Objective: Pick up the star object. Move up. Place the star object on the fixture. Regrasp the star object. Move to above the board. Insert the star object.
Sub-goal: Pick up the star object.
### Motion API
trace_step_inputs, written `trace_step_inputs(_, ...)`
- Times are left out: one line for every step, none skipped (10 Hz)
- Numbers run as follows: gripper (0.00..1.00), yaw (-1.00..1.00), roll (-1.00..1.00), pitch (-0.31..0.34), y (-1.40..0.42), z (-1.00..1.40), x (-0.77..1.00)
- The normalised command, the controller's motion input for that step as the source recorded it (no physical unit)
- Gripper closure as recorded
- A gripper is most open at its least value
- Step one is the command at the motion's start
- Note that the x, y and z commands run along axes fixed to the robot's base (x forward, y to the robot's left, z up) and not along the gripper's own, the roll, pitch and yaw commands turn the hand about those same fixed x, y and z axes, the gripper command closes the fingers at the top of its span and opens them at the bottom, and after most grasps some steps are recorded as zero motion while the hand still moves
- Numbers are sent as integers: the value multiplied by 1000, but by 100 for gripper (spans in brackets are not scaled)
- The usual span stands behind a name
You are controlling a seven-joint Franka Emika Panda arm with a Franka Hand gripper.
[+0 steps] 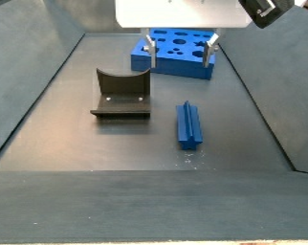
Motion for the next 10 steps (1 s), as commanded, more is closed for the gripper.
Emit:
trace_step_inputs(0, 0, 0, -23, -14, -40, 0)
trace_step_inputs(0, 29, -263, -454, 0, -643, -123)
trace_step_inputs(0, 120, -49, -434, 140, -837, -566)
trace_step_inputs(0, 174, 0, -406, 349, -929, -857)
trace_step_inputs(0, 14, -91, -489, 683, -826, -920)
trace_step_inputs(0, 0, -197, -311, 771, -786, -503)
trace_step_inputs(0, 0, -317, -371, 177, -206, -83)
trace_step_inputs(0, 0, 0, 0, 111, 0, -74)
trace_step_inputs(0, -900, 0, -154, 77, -380, -43)
trace_step_inputs(0, -877, 3, -180, 106, -500, -83)
